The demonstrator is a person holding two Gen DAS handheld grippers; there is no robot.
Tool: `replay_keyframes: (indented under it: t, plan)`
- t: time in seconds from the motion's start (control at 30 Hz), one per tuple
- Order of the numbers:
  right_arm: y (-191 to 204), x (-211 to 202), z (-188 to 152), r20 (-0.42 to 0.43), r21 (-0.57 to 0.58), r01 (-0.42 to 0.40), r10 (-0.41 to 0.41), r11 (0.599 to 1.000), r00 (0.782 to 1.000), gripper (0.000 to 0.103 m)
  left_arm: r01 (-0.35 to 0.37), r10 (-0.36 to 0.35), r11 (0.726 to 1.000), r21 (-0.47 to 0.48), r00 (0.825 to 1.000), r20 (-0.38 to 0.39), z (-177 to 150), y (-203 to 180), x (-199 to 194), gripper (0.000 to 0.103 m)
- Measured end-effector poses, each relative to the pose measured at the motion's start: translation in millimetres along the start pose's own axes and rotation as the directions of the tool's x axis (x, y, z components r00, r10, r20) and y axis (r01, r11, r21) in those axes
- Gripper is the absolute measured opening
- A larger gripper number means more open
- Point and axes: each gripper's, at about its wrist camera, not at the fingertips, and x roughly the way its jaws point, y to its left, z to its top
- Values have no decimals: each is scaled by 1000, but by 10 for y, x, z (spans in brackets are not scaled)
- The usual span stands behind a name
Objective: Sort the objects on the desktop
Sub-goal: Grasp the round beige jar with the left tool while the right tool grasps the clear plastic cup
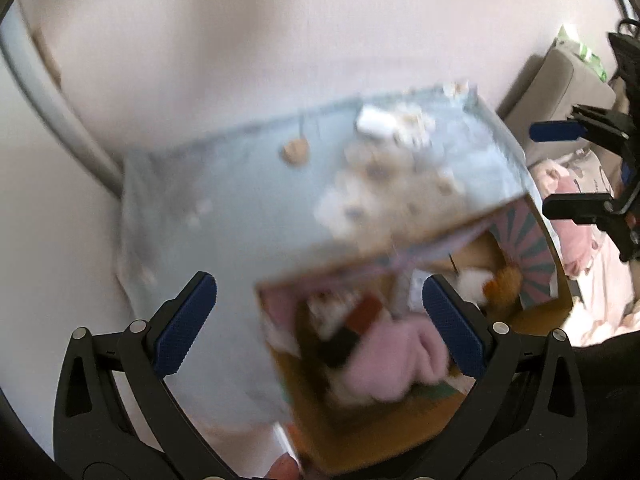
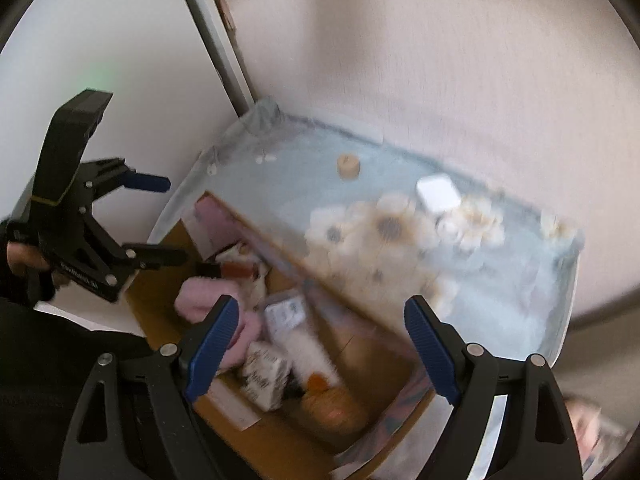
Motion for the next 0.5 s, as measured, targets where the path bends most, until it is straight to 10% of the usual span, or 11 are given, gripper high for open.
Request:
replay_keyframes:
  t: [0.2, 0.5]
  plan:
    - [-250, 59, 431, 89, -116, -45, 55, 992, 994, 82, -20, 6, 987, 159, 996, 84, 589, 216, 172, 103]
    - [-699, 1317, 875, 100, -261, -55, 83, 964, 991, 82, 110, -130, 948, 297, 990, 48, 888, 418, 1589, 99]
